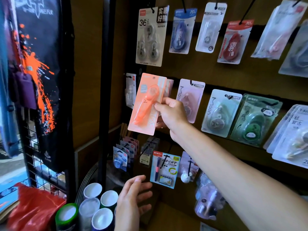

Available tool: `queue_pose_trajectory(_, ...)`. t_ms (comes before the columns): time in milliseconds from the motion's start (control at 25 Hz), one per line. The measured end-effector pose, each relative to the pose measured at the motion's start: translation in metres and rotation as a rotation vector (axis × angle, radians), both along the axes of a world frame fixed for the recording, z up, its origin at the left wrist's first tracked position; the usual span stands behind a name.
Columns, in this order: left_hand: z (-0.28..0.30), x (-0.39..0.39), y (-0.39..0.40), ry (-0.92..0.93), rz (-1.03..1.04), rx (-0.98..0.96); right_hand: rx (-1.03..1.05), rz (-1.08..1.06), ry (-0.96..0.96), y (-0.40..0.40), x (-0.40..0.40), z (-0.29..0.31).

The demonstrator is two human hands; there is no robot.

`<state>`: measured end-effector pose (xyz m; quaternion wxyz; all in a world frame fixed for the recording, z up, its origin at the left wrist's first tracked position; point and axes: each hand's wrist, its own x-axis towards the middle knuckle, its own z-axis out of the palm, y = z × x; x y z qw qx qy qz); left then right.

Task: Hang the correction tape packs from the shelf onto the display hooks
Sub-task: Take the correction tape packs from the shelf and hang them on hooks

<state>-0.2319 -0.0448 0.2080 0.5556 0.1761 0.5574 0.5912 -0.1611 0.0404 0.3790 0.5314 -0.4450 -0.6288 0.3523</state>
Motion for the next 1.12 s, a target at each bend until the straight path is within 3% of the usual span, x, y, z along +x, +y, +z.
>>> queue_pose_trajectory(400,0.007,0.010,-0.020,0.008,-0.030,0.174,0.101,-0.118,-0.006,0.013,-0.002,-0.021)
queue_pose_trajectory(760,0.008,0.011,-0.025,0.006,-0.054,0.166,0.019,-0.054,-0.004,0.008,0.001,-0.003)
queue_pose_trajectory(1120,0.004,0.011,-0.024,0.023,-0.068,0.160,-0.038,-0.128,-0.037,0.026,0.001,-0.008)
